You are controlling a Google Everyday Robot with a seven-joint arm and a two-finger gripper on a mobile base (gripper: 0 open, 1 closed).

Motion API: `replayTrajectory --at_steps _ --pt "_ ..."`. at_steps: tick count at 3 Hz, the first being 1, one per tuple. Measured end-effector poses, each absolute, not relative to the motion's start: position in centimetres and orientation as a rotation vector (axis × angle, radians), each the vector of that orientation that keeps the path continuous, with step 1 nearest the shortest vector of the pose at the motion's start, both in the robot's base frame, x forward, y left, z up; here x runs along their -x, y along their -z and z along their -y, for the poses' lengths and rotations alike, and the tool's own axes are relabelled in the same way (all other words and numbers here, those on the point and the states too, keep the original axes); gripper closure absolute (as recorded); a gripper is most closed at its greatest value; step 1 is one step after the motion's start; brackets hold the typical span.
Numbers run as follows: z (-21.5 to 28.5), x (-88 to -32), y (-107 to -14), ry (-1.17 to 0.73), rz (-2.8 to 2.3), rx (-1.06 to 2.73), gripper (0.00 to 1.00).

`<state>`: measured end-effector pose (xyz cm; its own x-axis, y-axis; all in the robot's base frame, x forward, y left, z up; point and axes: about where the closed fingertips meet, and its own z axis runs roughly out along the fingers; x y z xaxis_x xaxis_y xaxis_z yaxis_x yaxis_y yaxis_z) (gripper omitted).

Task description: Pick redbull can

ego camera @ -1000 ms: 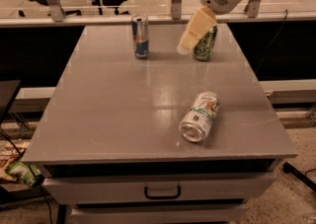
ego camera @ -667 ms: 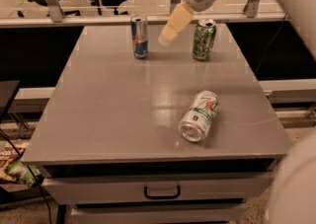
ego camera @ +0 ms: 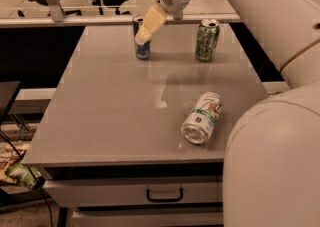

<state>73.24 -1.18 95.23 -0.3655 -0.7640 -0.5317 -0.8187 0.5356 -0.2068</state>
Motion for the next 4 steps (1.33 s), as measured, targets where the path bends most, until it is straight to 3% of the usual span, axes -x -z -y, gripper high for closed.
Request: replayTrajectory --at_steps 2,3,4 --pt "-2.4 -76.3 -92.0 -0.170 -2.229 1.243 0.00" --pt "-3.3 -77.2 -91.3 -0.193 -2.235 1.234 0.14" --pt "-3.7 -77.5 -91.4 -0.223 -2.230 1.232 0.38"
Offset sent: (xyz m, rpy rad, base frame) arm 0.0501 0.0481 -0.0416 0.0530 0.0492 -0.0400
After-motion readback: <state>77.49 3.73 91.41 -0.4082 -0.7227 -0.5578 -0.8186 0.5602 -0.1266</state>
